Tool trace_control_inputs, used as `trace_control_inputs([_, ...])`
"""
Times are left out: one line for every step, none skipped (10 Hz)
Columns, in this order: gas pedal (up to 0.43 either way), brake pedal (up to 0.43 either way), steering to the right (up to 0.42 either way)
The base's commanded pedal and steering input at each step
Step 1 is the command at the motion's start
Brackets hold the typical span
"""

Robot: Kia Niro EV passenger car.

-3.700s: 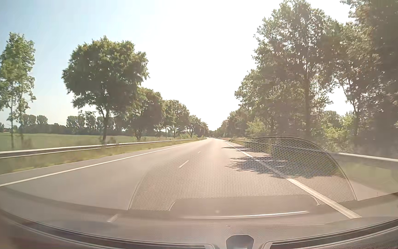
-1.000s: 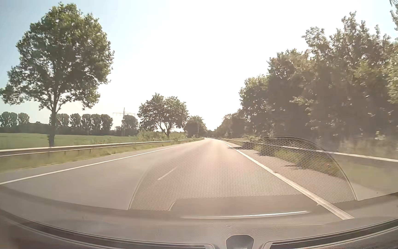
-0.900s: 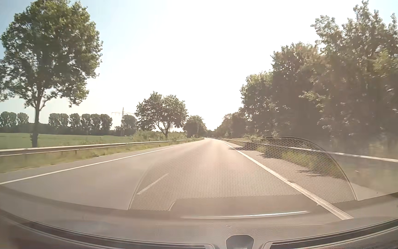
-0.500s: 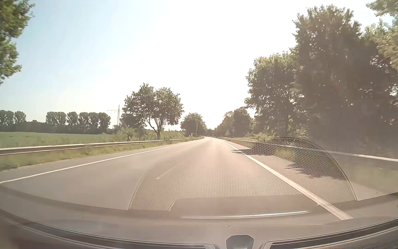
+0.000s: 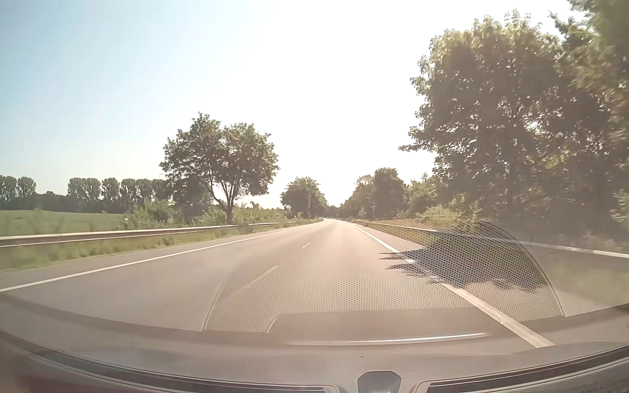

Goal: Follow the waypoints while adhering to traffic rules and regulations

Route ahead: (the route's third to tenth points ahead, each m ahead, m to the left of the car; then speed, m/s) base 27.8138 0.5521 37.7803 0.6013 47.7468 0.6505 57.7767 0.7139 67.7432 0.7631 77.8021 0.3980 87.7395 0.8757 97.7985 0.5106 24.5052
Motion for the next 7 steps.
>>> trace_control_inputs([0.319, 0.006, 0.003])
trace_control_inputs([0.319, 0.006, 0.003])
trace_control_inputs([0.319, 0.006, 0.003])
trace_control_inputs([0.319, 0.006, 0.003])
trace_control_inputs([0.319, 0.006, 0.003])
trace_control_inputs([0.319, 0.006, 0.003])
trace_control_inputs([0.319, 0.006, 0.003])
